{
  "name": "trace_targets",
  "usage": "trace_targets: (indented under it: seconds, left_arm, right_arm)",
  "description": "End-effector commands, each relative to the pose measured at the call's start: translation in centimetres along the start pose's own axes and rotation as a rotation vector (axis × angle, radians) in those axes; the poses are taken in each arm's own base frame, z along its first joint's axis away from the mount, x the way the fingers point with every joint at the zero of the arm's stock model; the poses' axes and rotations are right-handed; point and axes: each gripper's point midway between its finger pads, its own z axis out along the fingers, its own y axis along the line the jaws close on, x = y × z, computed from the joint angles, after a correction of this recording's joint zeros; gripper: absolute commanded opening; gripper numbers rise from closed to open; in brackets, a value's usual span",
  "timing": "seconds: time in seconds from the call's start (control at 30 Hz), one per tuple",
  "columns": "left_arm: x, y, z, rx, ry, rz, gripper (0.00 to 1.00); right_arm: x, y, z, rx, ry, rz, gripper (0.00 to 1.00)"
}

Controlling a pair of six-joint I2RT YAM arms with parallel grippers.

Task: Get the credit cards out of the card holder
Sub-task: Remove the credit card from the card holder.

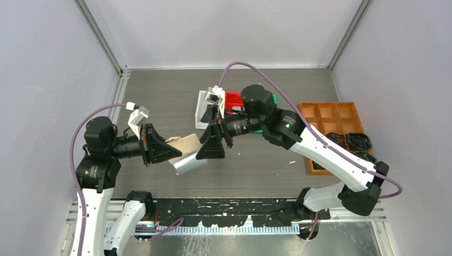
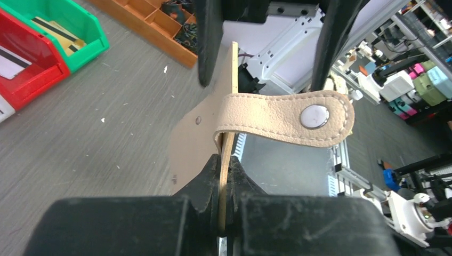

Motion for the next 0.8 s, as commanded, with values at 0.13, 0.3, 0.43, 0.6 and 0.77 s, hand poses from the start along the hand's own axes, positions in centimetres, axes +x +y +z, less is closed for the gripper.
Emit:
trace_targets:
  seconds: [0.13, 0.3, 0.43, 0.6, 0.77]
  left_arm:
    - [-3.0, -3.0, -0.2, 0.091, -0.011, -0.004, 0.00]
    - [-3.2, -3.3, -0.3, 0.097, -0.009, -0.015, 0.00]
    - [-3.4, -2.3, -0.1, 0.051, -0.026, -0.028, 0.26]
    - [-3.3, -1.5, 0.1, 0.022, -0.042, -0.065, 0.72]
    - [-3.8, -1.4, 0.0, -0.015, -0.091, -0.032, 0.58]
  right_arm:
    - [-1.5, -0.8, 2.1, -0.035, -0.009, -0.028, 0.77]
    - [-1.9, -1.1, 2.4, -0.027, -0.018, -0.029, 0.53]
    - [-3.0, 0.6, 2.0, -0.096, -0.070, -0.017, 0.03]
    - [-4.5, 2.4, 1.2, -0.150, -0.184, 0.042, 0.01]
    - [-5.2, 2.7, 1.1, -0.176, -0.250, 0.094, 0.01]
